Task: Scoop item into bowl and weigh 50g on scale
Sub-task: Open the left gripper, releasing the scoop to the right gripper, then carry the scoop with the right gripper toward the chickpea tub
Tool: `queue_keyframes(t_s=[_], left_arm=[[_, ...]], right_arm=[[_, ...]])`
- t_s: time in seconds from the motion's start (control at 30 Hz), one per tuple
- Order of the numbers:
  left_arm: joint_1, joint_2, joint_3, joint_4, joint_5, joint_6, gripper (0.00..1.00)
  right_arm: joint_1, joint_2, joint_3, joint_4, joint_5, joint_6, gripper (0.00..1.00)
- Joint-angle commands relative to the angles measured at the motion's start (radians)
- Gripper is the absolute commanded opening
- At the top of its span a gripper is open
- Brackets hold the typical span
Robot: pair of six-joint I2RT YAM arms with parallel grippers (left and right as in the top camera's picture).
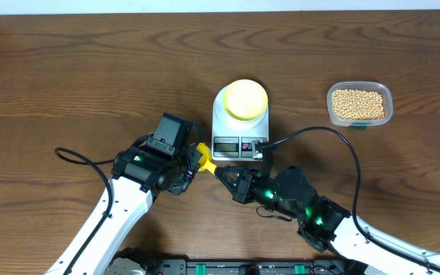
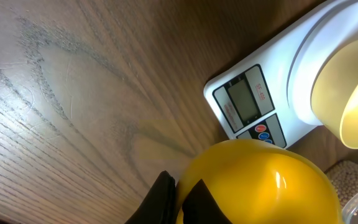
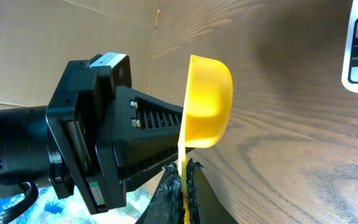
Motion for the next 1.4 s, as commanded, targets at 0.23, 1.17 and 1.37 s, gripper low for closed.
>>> queue_keyframes(t_s=[0.23,1.17,1.37], left_arm=[[-0.004,0.003,0.027,-0.009,-0.011,-0.001,0.33],[0.187,-0.18,0.027,-0.01,-0.035,0.367,0.63],[0.187,-0.18,0.027,-0.01,-0.035,0.367,0.64]], right_arm=[[0.006,0.004,0.014,-0.093,0.043,-0.174,0.01],[-0.284,-1.005,0.014,-1.016,0.045,-0.616,0.01],[-0.293,-1.159,0.025,-1.199,0.317,-0.658,0.01]])
